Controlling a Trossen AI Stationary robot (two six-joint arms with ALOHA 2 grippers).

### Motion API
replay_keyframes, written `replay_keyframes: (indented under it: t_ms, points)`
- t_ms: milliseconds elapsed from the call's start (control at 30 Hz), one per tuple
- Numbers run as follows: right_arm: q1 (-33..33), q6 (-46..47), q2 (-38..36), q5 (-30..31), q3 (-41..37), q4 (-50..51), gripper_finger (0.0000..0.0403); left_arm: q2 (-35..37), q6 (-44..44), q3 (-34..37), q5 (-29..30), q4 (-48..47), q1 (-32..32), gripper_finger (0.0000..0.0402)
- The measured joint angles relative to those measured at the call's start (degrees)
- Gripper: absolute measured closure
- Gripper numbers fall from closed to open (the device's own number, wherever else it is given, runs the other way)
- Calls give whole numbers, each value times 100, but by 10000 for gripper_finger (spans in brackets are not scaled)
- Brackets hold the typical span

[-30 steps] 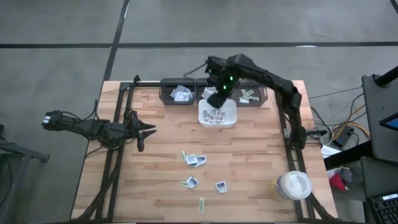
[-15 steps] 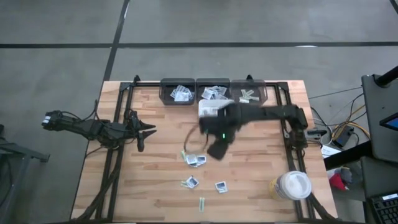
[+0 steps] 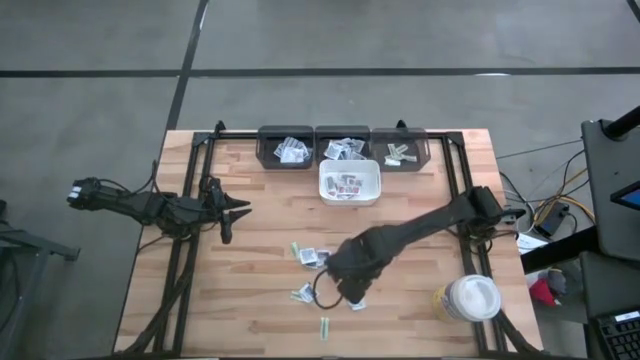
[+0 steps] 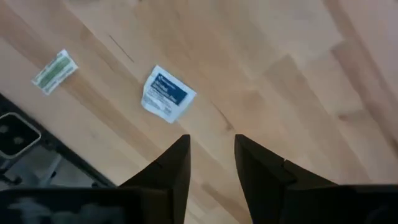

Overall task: Pick & Place First Aid Supplies
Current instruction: Put the blue alcohol pad into the middle gray bin

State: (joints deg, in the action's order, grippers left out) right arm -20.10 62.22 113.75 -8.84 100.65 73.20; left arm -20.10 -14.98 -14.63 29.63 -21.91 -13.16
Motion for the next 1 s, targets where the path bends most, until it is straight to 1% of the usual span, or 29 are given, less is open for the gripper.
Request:
replay_keyframes:
  t_ms: [233,500,700,1000]
  points:
    - [-41,175,0,-3,-892,-1198,258,0,-2,0,-11,2,2,307]
    - [-88,858,0,-73,-1601,-1895,266,0,-2,0,-15,0,2,307]
    - [-197,1325,0,-303,-1769,-2398,270,0,0,0,-15,0,1,307]
    - [-390,1856,0,-320,-1774,-2463,269,0,15,0,-15,0,0,307]
